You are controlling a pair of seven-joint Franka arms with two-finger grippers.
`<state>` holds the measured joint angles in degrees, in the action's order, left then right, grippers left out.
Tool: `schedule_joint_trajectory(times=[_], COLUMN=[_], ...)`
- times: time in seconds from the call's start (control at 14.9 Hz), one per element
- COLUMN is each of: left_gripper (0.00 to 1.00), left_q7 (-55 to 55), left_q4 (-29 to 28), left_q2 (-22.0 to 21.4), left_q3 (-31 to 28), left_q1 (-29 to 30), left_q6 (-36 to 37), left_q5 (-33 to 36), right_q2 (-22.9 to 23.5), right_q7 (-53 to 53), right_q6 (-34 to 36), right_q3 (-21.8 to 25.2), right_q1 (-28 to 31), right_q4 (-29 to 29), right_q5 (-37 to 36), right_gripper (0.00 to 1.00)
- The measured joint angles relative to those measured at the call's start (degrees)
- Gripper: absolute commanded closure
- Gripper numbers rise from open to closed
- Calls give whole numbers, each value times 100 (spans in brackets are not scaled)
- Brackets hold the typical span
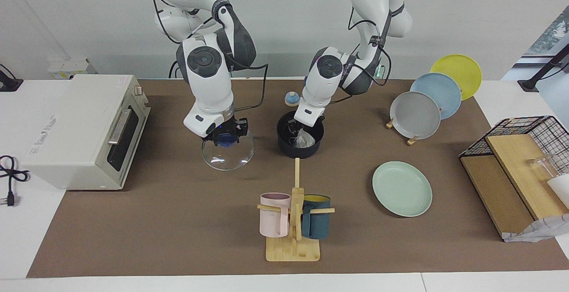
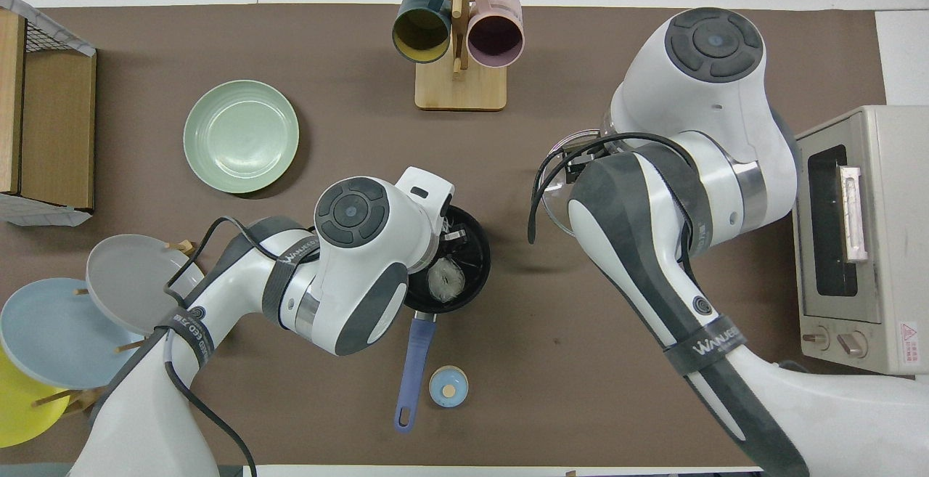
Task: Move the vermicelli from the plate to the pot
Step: 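Withdraw the left gripper while the right gripper carries the lid toward the pot, then lower the glass lid onto the black pot with the right gripper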
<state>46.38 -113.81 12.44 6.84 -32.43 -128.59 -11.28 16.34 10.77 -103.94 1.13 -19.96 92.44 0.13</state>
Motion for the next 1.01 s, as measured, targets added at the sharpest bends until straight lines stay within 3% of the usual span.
schedule_joint_trajectory(times=[0.2, 0.54, 0.81, 1.01], left_gripper=[0, 0, 0, 0], left_q7=[-88, -1731, -3124, -3482], left_q4=[579, 1901, 2030, 1990], left_q2=[-229, -868, -1245, -1333], left_q3=[-93, -206, -227, -224], left_q1=[299, 1808, 2697, 2872], left_q6=[740, 2903, 3595, 3793], left_q5=[2, 244, 712, 809], right_q2=[-1, -7, -7, -7], right_q7=[43, 903, 1842, 2538], right_q6=[0, 0, -44, -258], right_q3=[-20, -433, -480, -488], right_q1=[0, -97, -730, -1265], right_q4=[-6, -161, -212, -215], right_q5=[3, 6, 6, 6], right_gripper=[71, 71, 71, 71])
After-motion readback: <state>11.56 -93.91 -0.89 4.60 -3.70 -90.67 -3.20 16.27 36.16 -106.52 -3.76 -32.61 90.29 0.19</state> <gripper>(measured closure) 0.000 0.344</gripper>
